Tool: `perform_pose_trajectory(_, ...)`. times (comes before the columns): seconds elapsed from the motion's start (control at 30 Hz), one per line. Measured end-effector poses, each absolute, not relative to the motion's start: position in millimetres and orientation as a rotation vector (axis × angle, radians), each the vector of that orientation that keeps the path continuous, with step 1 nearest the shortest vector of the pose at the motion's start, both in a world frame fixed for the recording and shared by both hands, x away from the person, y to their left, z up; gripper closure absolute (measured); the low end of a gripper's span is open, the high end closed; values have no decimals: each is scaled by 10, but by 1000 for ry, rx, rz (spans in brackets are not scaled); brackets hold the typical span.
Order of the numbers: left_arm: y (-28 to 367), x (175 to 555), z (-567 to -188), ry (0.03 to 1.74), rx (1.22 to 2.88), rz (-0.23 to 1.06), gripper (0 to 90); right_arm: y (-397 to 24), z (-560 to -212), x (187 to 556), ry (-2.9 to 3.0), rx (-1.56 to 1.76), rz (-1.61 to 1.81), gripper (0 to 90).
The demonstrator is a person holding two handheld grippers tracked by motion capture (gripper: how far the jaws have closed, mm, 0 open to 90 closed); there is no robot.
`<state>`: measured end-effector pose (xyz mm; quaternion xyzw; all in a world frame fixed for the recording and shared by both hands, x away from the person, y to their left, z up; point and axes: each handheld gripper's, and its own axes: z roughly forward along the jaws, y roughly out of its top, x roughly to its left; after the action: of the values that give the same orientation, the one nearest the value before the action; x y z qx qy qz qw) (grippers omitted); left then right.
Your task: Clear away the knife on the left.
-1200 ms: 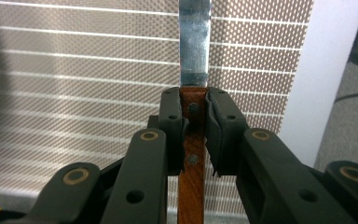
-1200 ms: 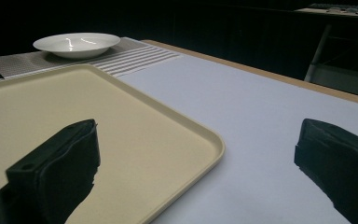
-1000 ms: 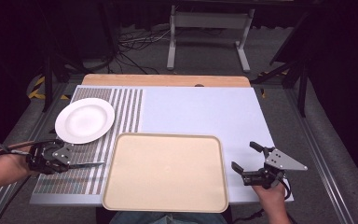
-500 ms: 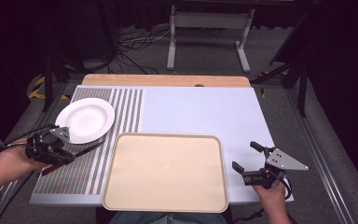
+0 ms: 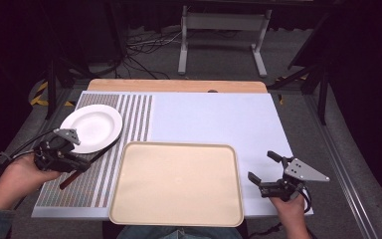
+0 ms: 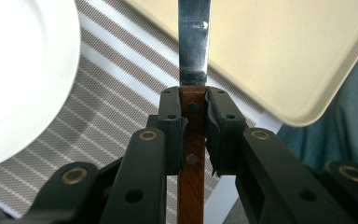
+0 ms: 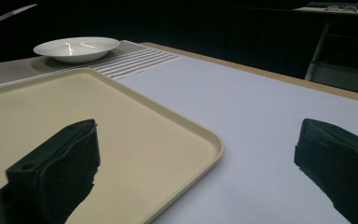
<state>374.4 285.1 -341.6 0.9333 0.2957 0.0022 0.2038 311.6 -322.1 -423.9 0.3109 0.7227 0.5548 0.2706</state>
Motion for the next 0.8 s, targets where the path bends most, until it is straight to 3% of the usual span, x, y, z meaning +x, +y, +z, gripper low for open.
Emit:
perform_pose_trajectory(0.2, 2625, 3690, -3422, 924, 2578, -35, 778, -3224, -4239, 3116, 1946, 839, 1493, 6)
perform_pose_trajectory(0.8, 2186, 3613, -3467, 958, 2592, -42, 778, -3223, -4239, 3115, 1951, 834, 1495, 6)
